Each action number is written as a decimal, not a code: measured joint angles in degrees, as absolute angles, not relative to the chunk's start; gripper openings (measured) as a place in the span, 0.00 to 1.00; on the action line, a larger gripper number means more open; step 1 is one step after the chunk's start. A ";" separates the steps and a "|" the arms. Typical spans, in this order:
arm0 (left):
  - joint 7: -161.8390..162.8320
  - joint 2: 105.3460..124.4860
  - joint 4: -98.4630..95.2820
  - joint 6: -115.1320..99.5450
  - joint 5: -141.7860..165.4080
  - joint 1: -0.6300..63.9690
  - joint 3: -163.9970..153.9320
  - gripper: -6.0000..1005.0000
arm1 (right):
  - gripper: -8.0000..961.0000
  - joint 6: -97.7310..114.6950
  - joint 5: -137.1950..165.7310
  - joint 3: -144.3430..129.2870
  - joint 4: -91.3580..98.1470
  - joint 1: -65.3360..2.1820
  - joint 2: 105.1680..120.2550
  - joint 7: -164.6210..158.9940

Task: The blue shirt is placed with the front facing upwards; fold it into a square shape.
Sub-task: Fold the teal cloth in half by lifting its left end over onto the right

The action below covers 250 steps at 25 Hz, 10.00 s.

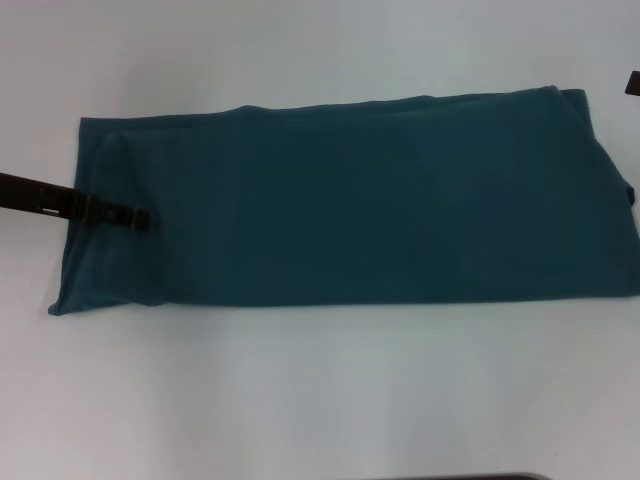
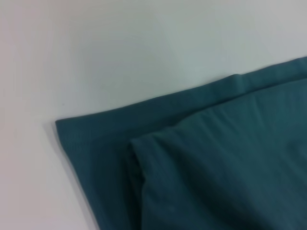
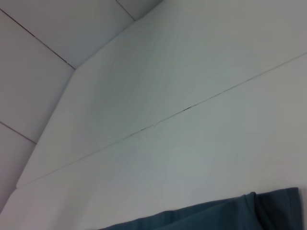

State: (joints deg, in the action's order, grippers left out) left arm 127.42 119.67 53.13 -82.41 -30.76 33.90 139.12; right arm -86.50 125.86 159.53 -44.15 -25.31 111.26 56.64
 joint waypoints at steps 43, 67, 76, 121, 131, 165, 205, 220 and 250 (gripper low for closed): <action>129.60 115.63 59.59 -111.14 -31.42 30.11 155.79 0.93 | 0.79 -86.63 124.64 159.34 -44.17 -25.58 111.08 57.73; 129.09 112.35 46.27 -108.14 -30.83 27.12 154.46 0.93 | 0.79 -86.84 124.59 159.35 -44.15 -25.57 111.08 57.77; 129.62 110.82 40.91 -104.42 -30.45 28.92 152.41 0.93 | 0.80 -86.83 124.53 159.52 -44.27 -25.50 111.08 57.53; 133.44 110.38 37.53 -99.16 -24.70 33.44 151.70 0.93 | 0.80 -87.54 124.36 159.70 -44.65 -24.95 110.82 57.74; 134.87 110.25 37.51 -97.68 -24.69 34.10 150.41 0.93 | 0.80 -87.54 124.09 159.70 -44.64 -24.96 110.81 57.74; 134.33 110.64 37.53 -98.34 -25.32 38.60 150.29 0.93 | 0.80 -87.39 123.66 159.70 -44.65 -24.95 110.73 57.83; 134.90 110.01 36.56 -99.28 -22.33 37.09 149.76 0.93 | 0.80 -87.35 123.66 159.70 -44.74 -25.58 110.65 57.71; 134.91 110.47 35.27 -96.99 -22.20 37.93 148.87 0.93 | 0.80 -87.43 123.60 159.69 -44.74 -25.38 110.64 57.73; 134.71 110.47 34.71 -94.50 -23.06 41.82 148.26 0.93 | 0.80 -87.45 123.04 159.69 -44.83 -25.01 110.46 57.83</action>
